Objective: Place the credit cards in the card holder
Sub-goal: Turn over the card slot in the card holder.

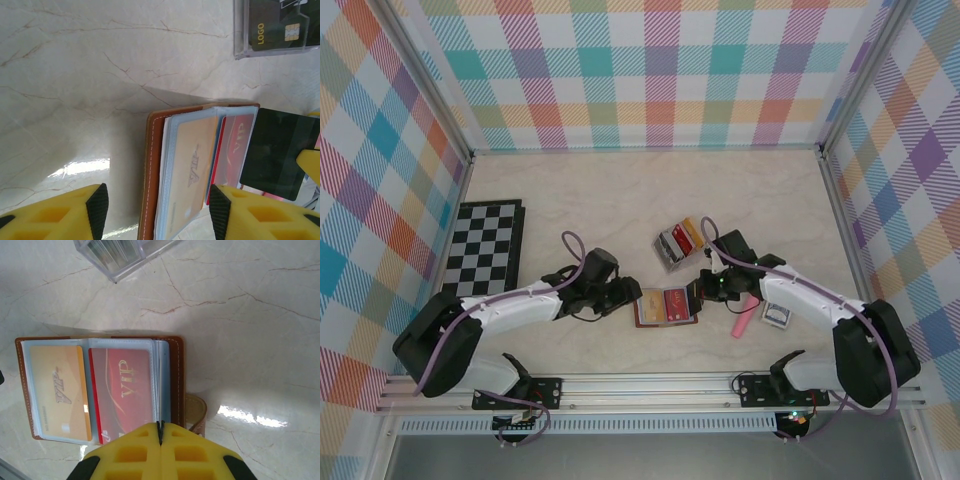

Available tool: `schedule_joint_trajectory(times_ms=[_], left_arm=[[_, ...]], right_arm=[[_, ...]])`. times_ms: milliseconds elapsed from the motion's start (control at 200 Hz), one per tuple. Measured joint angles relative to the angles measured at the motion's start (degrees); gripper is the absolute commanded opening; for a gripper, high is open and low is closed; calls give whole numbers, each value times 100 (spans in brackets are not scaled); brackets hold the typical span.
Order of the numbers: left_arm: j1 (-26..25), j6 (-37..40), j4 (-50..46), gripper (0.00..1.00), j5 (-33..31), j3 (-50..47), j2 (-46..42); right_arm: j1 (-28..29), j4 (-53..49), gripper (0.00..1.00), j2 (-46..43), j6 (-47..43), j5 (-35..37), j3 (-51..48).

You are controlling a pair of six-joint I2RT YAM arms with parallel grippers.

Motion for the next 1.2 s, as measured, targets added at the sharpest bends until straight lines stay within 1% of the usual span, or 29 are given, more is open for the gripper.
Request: schedule_joint_trajectory(times_ms=[305, 440, 555, 710, 875, 1025, 1200], left_arm=[[-85, 13, 149, 34, 105, 0, 485], [-109, 24, 175, 30, 107, 2, 599], [-118, 26, 181, 29, 107, 2, 671], [-122, 24, 216, 29, 105, 22, 708], [-125, 26, 297, 28, 87, 50, 708], [-125, 26, 297, 28, 76, 50, 706], [-129, 31, 258, 29, -74, 50, 575]], right_arm=[[0, 278, 0, 63, 44, -140, -72], [0, 289, 0, -127, 208, -293, -70], [13, 286, 0, -302, 319, -422, -22], [79, 282, 1, -328, 417, -566, 160], [310, 275, 1, -317, 527, -678, 365], [551, 319, 1, -72, 612, -693, 601], [671, 337, 1, 269, 678, -688, 627]])
